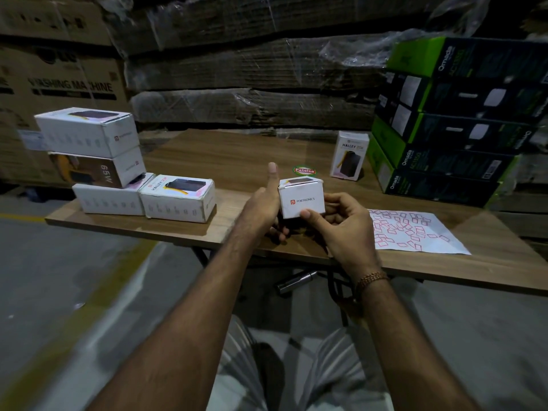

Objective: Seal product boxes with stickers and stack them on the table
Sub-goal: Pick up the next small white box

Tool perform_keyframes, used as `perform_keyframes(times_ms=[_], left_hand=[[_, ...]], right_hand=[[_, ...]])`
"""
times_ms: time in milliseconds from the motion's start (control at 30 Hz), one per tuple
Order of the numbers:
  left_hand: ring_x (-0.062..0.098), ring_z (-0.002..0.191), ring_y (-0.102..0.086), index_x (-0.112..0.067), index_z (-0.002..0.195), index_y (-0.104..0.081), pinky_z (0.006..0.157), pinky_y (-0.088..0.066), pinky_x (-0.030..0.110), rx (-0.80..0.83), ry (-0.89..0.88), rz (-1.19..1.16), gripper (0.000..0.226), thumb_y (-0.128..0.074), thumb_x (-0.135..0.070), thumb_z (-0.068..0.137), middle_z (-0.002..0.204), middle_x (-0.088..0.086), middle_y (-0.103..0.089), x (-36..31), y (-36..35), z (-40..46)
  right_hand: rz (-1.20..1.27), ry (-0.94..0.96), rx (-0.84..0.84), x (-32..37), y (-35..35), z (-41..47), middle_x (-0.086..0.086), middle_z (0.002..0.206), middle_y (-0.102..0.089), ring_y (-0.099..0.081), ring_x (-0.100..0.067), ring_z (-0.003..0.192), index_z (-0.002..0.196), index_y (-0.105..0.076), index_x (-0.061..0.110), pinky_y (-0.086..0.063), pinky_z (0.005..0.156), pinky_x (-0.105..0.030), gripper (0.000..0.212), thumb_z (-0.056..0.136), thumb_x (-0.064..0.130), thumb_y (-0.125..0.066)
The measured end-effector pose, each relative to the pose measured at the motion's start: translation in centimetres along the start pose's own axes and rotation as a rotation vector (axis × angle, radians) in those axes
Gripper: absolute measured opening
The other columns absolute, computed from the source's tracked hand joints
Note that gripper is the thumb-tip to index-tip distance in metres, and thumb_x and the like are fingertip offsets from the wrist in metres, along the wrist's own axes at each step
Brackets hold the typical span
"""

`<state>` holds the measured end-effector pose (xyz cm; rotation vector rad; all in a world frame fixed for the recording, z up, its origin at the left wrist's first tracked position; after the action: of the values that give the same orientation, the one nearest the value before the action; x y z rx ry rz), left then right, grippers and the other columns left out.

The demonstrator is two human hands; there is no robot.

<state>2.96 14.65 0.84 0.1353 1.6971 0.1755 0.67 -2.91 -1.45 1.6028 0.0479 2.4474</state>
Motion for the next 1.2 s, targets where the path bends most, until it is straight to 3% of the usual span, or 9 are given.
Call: perform_keyframes(times_ms=[300, 400, 467, 567, 633, 800, 967, 1067, 1200], left_hand=[[0.024, 0.052, -0.067, -0.020, 0.109, -0.068, 0.046, -0.055, 0.032, -0.021, -0.037, 0.004, 0.084, -0.017, -0.085, 0.097, 0.074, 0.014, -0.074, -0.2, 0.0, -0.5], [0.023, 0.058, -0.067, -0.023, 0.129, -0.061, 0.046, -0.055, 0.033, -0.031, -0.113, -0.042, 0.067, -0.035, -0.078, 0.102, 0.077, 0.007, -0.074, 0.3, 0.1, -0.7], [0.020, 0.059, -0.067, -0.033, 0.149, -0.050, 0.047, -0.054, 0.033, -0.029, -0.214, -0.061, 0.055, -0.050, -0.066, 0.105, 0.081, 0.003, -0.075, 0.8, 0.0, -0.8], [0.015, 0.062, -0.071, -0.047, 0.166, -0.024, 0.049, -0.055, 0.033, -0.044, -0.285, -0.055, 0.078, -0.066, -0.057, 0.101, 0.109, 0.005, -0.076, 1.4, -0.1, -1.0], [0.014, 0.079, -0.077, -0.041, 0.168, -0.016, 0.054, -0.058, 0.033, -0.075, -0.283, -0.036, 0.097, -0.074, -0.059, 0.094, 0.130, 0.001, -0.069, 1.6, 0.2, -1.3], [0.009, 0.123, -0.064, -0.031, 0.151, -0.050, 0.098, -0.060, 0.040, -0.117, -0.405, 0.062, 0.076, -0.088, -0.037, 0.087, 0.139, -0.012, -0.064, 1.8, 0.8, -1.9], [-0.006, 0.121, -0.058, -0.029, 0.151, -0.051, 0.092, -0.051, 0.018, -0.123, -0.433, 0.087, 0.073, -0.088, -0.023, 0.087, 0.139, -0.014, -0.062, 1.3, 1.2, -2.5], [-0.019, 0.110, -0.057, -0.025, 0.152, -0.051, 0.080, -0.051, 0.006, -0.124, -0.437, 0.064, 0.073, -0.086, -0.015, 0.089, 0.134, -0.015, -0.063, 1.4, 1.2, -2.5], [-0.009, 0.126, -0.057, -0.027, 0.156, -0.048, 0.095, -0.054, 0.015, -0.126, -0.454, 0.081, 0.083, -0.090, -0.017, 0.085, 0.142, -0.013, -0.062, 2.0, 1.3, -2.0]], right_hand=[[0.007, -0.017, 0.008, 0.2, 0.1, -0.2, 0.006, 0.102, -0.080, -0.078, -0.022, 0.087, 0.115, -0.072, 0.025, -0.066, 0.080, -0.050, 0.045, 0.078, 0.037, -0.095], [0.013, -0.042, 0.000, 0.4, 0.0, -0.2, 0.010, 0.100, -0.079, -0.077, -0.023, 0.088, 0.115, -0.072, 0.031, -0.066, 0.076, -0.051, 0.047, 0.080, 0.059, -0.084], [0.006, -0.047, -0.020, 0.7, 0.0, -0.2, 0.018, 0.097, -0.077, -0.076, -0.010, 0.089, 0.116, -0.072, 0.031, -0.065, 0.077, -0.040, 0.040, 0.088, 0.059, -0.078], [-0.071, -0.004, -0.070, 0.6, 0.1, 0.0, 0.016, 0.096, -0.077, -0.072, 0.001, 0.087, 0.120, -0.070, 0.029, -0.058, 0.075, -0.024, 0.033, 0.092, 0.044, -0.080], [-0.119, 0.019, -0.069, 0.4, 0.1, 0.1, 0.016, 0.107, -0.075, -0.071, 0.003, 0.093, 0.123, -0.069, 0.031, -0.058, 0.077, -0.022, 0.036, 0.091, 0.040, -0.082], [-0.155, -0.033, -0.009, -0.6, 0.4, 0.4, 0.008, 0.104, -0.076, -0.060, 0.002, 0.067, 0.129, -0.068, 0.028, -0.054, 0.067, -0.028, 0.045, 0.088, 0.025, -0.085], [-0.174, -0.059, -0.043, -0.5, 0.3, 0.2, 0.004, 0.094, -0.078, -0.057, -0.005, 0.063, 0.127, -0.071, 0.029, -0.063, 0.070, -0.038, 0.041, 0.087, 0.030, -0.082], [-0.094, -0.056, -0.091, -0.3, 0.7, 0.3, 0.011, 0.104, -0.078, -0.072, -0.019, 0.080, 0.117, -0.073, 0.030, -0.065, 0.083, -0.047, 0.029, 0.089, 0.028, -0.079], [-0.134, -0.035, -0.218, 0.0, 5.6, -0.2, 0.012, 0.096, -0.077, -0.066, -0.014, 0.075, 0.106, -0.076, 0.028, -0.061, 0.077, -0.039, 0.013, 0.095, 0.022, -0.073]])
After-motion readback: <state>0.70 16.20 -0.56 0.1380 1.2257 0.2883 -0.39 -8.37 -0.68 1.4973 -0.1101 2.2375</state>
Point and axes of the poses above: each hand's wrist, its own z-axis towards the middle knuckle, its own y-axis out of the back of the hand, x = y × z, the point moved 3 cm from there along z, towards the middle knuckle
